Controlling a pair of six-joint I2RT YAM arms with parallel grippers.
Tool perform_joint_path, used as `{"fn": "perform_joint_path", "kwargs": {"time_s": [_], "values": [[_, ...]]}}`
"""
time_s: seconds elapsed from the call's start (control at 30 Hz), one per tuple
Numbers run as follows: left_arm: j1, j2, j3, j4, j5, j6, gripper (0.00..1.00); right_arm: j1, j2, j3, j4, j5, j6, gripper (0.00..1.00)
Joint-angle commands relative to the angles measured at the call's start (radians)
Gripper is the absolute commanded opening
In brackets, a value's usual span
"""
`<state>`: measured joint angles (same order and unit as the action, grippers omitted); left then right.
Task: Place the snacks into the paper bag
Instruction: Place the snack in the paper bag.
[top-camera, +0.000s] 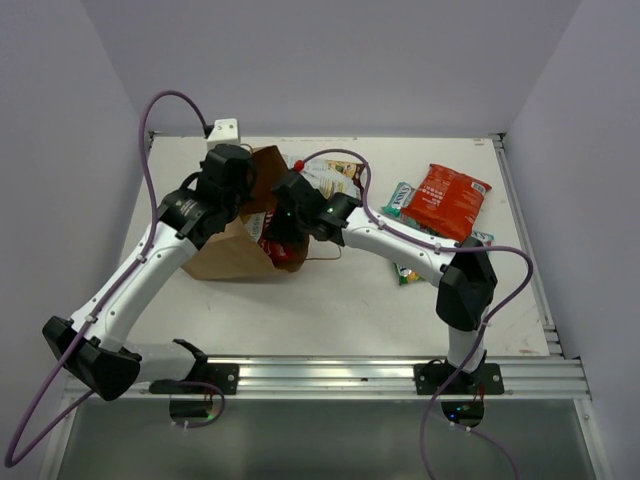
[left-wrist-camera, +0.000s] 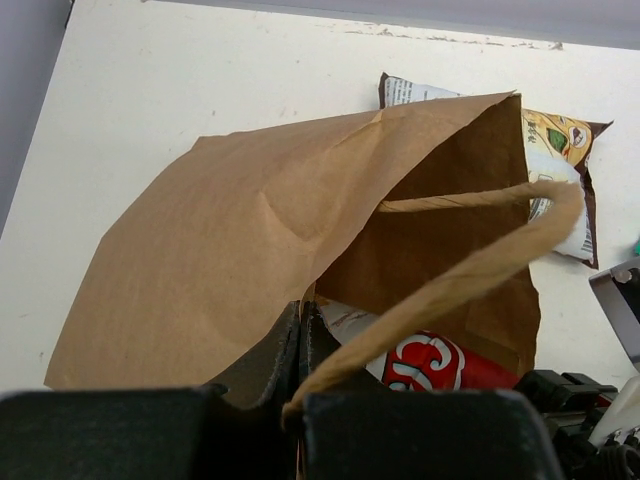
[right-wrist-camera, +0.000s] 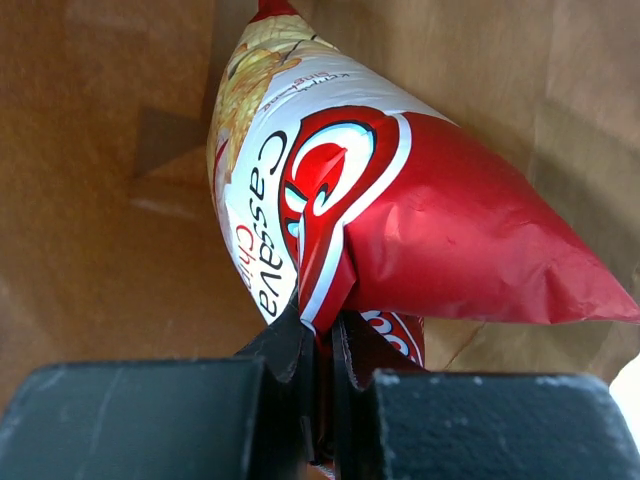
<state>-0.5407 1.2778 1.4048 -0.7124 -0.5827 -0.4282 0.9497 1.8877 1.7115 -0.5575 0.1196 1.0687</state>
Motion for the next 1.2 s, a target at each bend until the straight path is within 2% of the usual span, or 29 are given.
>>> {"fn": "perform_joint_path", "kwargs": {"time_s": [0.0, 0.03, 0.13, 0.4, 0.47, 0.57, 0.6, 0.9, 1.17], "values": [[-0.005, 0.008, -0.001, 0.047, 0.006, -0.021, 0.0, 0.004, -0.061, 0.007, 0.068, -0.046, 0.059, 0.03], [-0.005, 0.009, -0.003, 0.048, 0.01, -0.023, 0.0, 0.004, -0.061, -0.004, 0.076, -0.058, 0.06, 0.12], [-0.005, 0.017, -0.009, 0.051, 0.023, -0.026, 0.0, 0.004, -0.073, -0.029, 0.109, -0.098, 0.071, 0.21], [-0.005, 0.008, -0.015, 0.031, 0.024, -0.018, 0.0, 0.004, -0.113, -0.079, 0.119, -0.182, 0.022, 0.38], [-0.005, 0.005, -0.01, 0.025, 0.03, -0.012, 0.0, 0.006, -0.125, -0.104, 0.122, -0.202, 0.008, 0.39], [-0.004, 0.005, 0.002, 0.007, 0.04, -0.007, 0.0, 0.003, -0.119, -0.084, 0.093, -0.242, -0.056, 0.52], [-0.005, 0.0, 0.008, 0.002, 0.04, -0.007, 0.0, 0.003, -0.122, -0.076, 0.064, -0.242, -0.102, 0.56], [-0.004, -0.021, 0.02, -0.007, 0.081, 0.025, 0.0, -0.026, -0.245, -0.099, -0.018, -0.124, -0.268, 0.66], [-0.005, -0.038, 0.011, -0.035, 0.086, 0.075, 0.0, -0.16, -0.358, -0.151, -0.024, -0.144, -0.41, 0.91]]}}
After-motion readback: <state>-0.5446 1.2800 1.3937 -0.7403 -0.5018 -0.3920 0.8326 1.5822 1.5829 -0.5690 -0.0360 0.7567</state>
